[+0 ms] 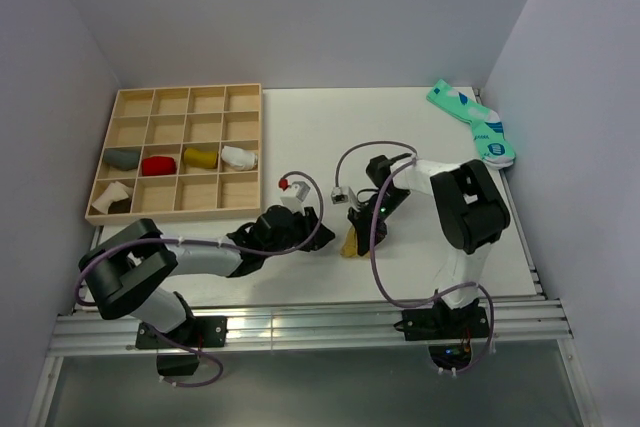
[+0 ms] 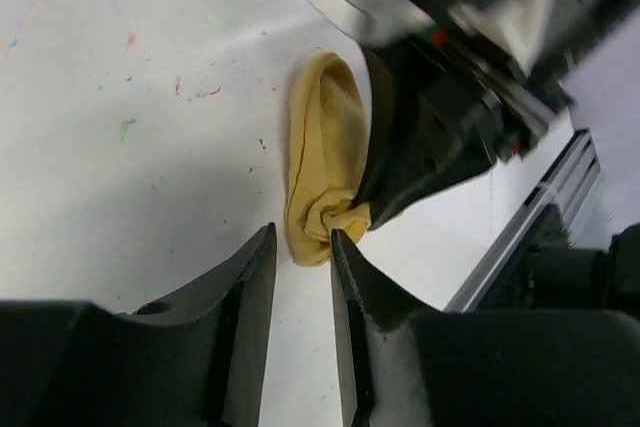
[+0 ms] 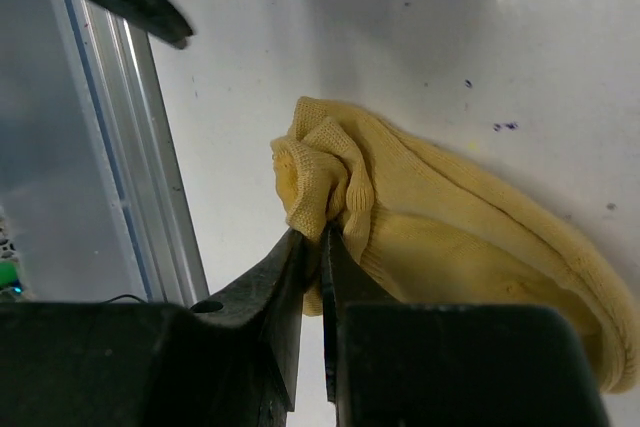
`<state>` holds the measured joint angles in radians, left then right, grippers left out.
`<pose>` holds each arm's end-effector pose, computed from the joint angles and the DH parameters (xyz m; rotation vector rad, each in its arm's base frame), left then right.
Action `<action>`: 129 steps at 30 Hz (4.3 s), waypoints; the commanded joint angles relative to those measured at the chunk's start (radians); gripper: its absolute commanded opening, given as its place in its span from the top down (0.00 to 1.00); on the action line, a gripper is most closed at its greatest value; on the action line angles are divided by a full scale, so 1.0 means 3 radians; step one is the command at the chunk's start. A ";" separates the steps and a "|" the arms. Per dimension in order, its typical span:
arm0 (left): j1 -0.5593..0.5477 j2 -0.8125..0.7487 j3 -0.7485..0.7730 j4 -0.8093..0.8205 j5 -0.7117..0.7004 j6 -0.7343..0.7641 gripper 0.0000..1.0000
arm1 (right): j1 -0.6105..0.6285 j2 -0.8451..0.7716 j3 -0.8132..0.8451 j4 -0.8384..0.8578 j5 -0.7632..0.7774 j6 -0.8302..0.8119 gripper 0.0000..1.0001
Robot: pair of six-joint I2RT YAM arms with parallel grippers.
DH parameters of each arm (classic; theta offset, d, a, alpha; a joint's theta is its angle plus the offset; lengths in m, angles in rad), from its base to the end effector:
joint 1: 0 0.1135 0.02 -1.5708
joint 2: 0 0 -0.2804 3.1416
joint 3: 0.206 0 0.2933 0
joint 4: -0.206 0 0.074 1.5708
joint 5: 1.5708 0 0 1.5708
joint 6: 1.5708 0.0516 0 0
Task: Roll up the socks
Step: Roll the sock at the center of the board.
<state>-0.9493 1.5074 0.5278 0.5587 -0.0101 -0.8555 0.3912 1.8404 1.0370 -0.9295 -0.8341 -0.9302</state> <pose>0.1906 -0.2653 0.1371 0.0953 2.1819 -1.1038 0.2809 0.1572 0.1115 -1.6380 2.2717 1.2557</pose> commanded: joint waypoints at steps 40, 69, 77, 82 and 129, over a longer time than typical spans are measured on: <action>-0.0195 0.1331 0.0777 0.0531 0.1112 0.1487 0.80 | -0.0292 0.0487 0.0363 -0.0323 0.0065 0.0038 0.86; -0.0481 0.0799 0.1232 -0.2547 -0.0570 -0.0262 1.00 | -0.0297 -0.1011 -0.0148 0.0781 0.0709 0.0800 0.54; -0.0364 0.0932 0.1641 -0.3033 0.0002 -0.0068 1.00 | -0.0307 -0.1471 -0.0496 0.1104 0.0617 0.0784 0.60; -0.0155 0.0897 0.1626 -0.3084 0.0371 0.0003 1.00 | -0.0322 -0.1584 -0.0665 0.1498 0.0873 0.1091 0.55; 0.0434 0.1474 0.1789 -0.2849 0.1834 -0.0073 1.00 | 0.1462 -0.2239 -0.1585 0.2137 0.1451 0.0416 0.54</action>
<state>-0.8215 1.9160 1.0740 -0.2687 0.5629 -0.8963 0.7952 1.1500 0.5705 -0.3714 -0.4545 -0.8135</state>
